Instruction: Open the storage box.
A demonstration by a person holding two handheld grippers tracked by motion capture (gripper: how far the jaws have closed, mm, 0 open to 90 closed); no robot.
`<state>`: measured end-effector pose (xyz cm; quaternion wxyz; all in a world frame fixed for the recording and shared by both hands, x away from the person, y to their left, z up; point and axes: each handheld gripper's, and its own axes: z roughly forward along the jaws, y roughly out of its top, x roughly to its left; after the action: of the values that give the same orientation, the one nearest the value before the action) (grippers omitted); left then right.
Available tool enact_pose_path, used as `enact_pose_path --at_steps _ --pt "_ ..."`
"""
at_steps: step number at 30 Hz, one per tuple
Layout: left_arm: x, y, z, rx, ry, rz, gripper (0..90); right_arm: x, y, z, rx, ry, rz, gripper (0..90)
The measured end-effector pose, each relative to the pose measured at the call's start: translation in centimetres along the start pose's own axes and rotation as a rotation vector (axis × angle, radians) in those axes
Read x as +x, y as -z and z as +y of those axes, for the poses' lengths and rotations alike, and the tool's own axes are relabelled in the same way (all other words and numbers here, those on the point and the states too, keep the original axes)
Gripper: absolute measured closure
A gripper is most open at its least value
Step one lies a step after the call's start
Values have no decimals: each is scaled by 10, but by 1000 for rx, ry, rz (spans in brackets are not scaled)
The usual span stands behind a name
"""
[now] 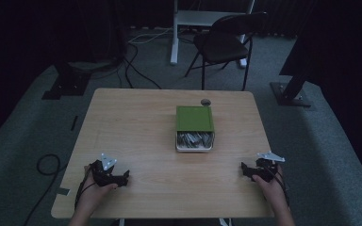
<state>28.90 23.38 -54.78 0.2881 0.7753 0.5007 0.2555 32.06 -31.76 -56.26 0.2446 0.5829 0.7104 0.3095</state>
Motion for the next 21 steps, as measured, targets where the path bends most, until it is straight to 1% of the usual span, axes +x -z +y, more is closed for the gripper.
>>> enact_pose_path --at_steps 1,4,12,15,21 --pt "-2 -1 1 -3 -5 -6 20 0 0 0 0 0 0 110" --pt "-9 -2 6 -7 -37 -15 20 0 0 0 0 0 0 110" --pt "-27 -8 19 -29 -90 -42 20 0 0 0 0 0 0 110" --pt "-34 -11 24 -26 -123 -49 20 0 0 0 0 0 0 111" --pt "-47 -15 31 -32 -164 -64 20 0 0 0 0 0 0 111"
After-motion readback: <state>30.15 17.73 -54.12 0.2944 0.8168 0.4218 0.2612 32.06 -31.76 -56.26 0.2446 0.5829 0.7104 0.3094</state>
